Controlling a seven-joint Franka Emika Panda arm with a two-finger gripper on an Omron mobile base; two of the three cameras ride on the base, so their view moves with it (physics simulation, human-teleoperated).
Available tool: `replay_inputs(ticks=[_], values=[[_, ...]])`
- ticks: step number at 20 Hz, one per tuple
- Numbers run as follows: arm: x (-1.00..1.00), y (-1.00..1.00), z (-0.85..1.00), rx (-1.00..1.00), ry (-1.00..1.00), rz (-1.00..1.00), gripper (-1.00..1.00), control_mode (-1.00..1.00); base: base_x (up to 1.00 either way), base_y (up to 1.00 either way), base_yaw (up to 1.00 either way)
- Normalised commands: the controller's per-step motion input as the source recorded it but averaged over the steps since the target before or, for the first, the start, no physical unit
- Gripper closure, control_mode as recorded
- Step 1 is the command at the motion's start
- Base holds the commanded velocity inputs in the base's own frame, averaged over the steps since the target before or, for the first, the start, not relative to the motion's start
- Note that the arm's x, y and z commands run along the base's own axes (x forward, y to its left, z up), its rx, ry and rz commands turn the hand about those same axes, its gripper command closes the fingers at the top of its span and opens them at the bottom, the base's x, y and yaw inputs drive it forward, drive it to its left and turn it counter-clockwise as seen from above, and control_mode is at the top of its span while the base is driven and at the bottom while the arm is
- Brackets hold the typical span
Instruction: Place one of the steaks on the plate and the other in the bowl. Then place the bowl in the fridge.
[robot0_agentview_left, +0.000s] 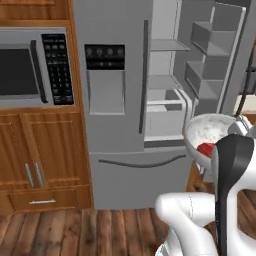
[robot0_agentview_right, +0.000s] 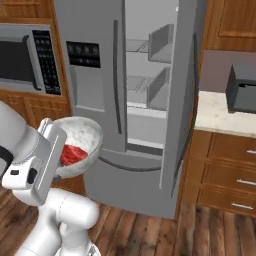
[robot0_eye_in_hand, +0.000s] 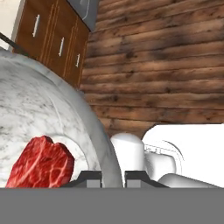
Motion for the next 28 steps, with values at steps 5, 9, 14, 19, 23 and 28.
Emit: replay_inputs(ticks=[5, 9, 14, 19, 23, 28], values=[[0.00, 0.00, 0.00, 0.00, 0.00, 0.00, 1.00, 1.00, 0.93, 0.68, -0.32], [0.00, 0.00, 0.00, 0.00, 0.00, 0.00, 1.00, 1.00, 0.44, 0.02, -0.21], [0.00, 0.00, 0.00, 0.00, 0.00, 0.00, 1.00, 1.00, 0.08, -0.13, -0.11], [0.00, 0.00, 0.00, 0.00, 0.00, 0.00, 1.00, 1.00, 0.36, 0.29, -0.21], [0.00, 0.00, 0.00, 0.00, 0.00, 0.00, 1.00, 1.00, 0.34, 0.28, -0.40], [0.00, 0.00, 0.00, 0.00, 0.00, 0.00, 1.00, 1.00, 0.12, 0.59, -0.39]])
